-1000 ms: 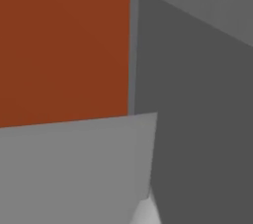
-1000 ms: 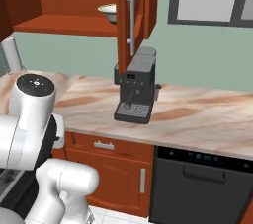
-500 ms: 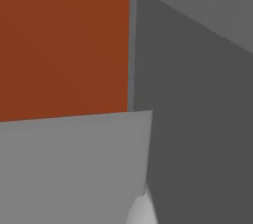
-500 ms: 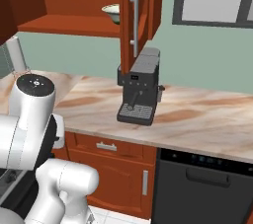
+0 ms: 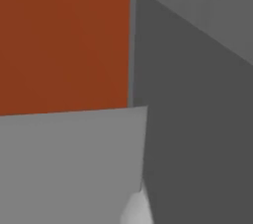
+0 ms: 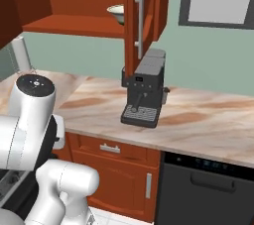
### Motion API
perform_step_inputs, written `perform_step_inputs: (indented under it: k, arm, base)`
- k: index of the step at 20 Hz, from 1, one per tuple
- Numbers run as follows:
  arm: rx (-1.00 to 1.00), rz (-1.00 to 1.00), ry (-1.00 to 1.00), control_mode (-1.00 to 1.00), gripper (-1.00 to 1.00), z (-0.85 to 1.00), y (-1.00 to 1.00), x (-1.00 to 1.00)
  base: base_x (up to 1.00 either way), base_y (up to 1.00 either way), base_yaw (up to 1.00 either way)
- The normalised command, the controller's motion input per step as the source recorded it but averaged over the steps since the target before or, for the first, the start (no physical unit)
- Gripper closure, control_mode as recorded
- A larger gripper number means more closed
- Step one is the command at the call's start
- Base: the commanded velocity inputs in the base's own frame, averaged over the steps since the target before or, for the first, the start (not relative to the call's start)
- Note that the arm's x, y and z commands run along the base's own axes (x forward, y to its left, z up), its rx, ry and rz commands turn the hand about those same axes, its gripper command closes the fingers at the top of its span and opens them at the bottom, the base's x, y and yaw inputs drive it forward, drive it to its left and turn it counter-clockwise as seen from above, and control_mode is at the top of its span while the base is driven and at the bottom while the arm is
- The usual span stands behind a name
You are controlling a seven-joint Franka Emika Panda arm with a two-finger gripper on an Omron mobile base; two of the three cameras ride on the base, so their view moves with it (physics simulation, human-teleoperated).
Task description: Move the bowls from the cabinet to the plates on the dining table.
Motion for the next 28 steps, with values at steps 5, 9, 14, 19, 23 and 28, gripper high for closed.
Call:
perform_step_inputs:
  k: [5,9,14,19,23,28]
  arm:
    - [0.0,0.0,0.0,1.0,-1.0,0.0,0.0,0.0]
    - [0.0,0.0,0.0,1.0,-1.0,0.0,0.0,0.0]
    - [0.0,0.0,0.0,1.0,-1.0,0.0,0.0,0.0]
    - [0.0,0.0,0.0,1.0,-1.0,0.0,0.0,0.0]
    - [0.0,0.0,0.0,1.0,-1.0,0.0,0.0,0.0]
    - [0.0,0.0,0.0,1.0,-1.0,0.0,0.0,0.0]
  base:
    - [0.69,0.83,0.02]
    - [0.85,0.6,0.03]
    - [0.84,0.29,0.0]
    - [0.58,0.32,0.0]
    - [0.47,0.39,0.0]
    - [0.5,0.4,0.0]
